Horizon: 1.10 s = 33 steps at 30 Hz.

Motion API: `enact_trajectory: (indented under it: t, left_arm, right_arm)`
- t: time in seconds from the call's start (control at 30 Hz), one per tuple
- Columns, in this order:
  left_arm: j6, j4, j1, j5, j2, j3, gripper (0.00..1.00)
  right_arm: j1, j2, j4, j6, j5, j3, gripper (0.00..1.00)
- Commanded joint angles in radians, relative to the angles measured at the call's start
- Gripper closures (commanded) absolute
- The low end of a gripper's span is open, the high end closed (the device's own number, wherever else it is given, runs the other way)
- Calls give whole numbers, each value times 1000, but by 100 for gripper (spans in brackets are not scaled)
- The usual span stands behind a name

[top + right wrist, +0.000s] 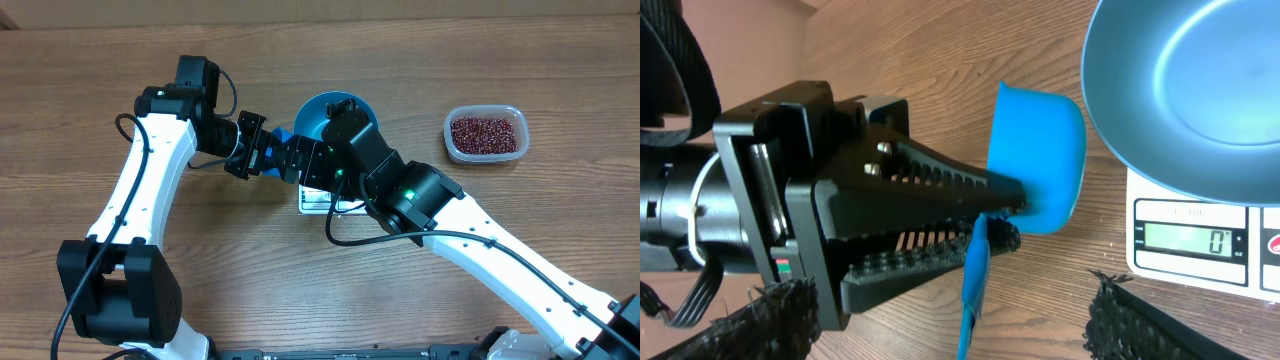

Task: Scoop item into bowl and weigh 150g on scale
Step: 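Move the right gripper to the scoop held by the left gripper, then grasp the scoop handle with the right gripper and release the left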

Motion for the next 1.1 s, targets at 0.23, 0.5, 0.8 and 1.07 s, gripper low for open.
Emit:
enact_trajectory:
  t: [0.23,0.5,0.8,1.07]
  left_arm:
    - [29,100,-48,-11,-23,21,96]
    - [16,127,-73,2,-23,21,96]
    - [18,125,-73,24,-23,21,96]
    - [18,125,-71,19,-23,21,96]
  right_arm:
    - [5,20,-8,11,24,19,61]
    - [3,46,-34,86,85,18,61]
    - [3,50,-17,86,133,18,81]
    - [4,52,-6,85,133,18,96]
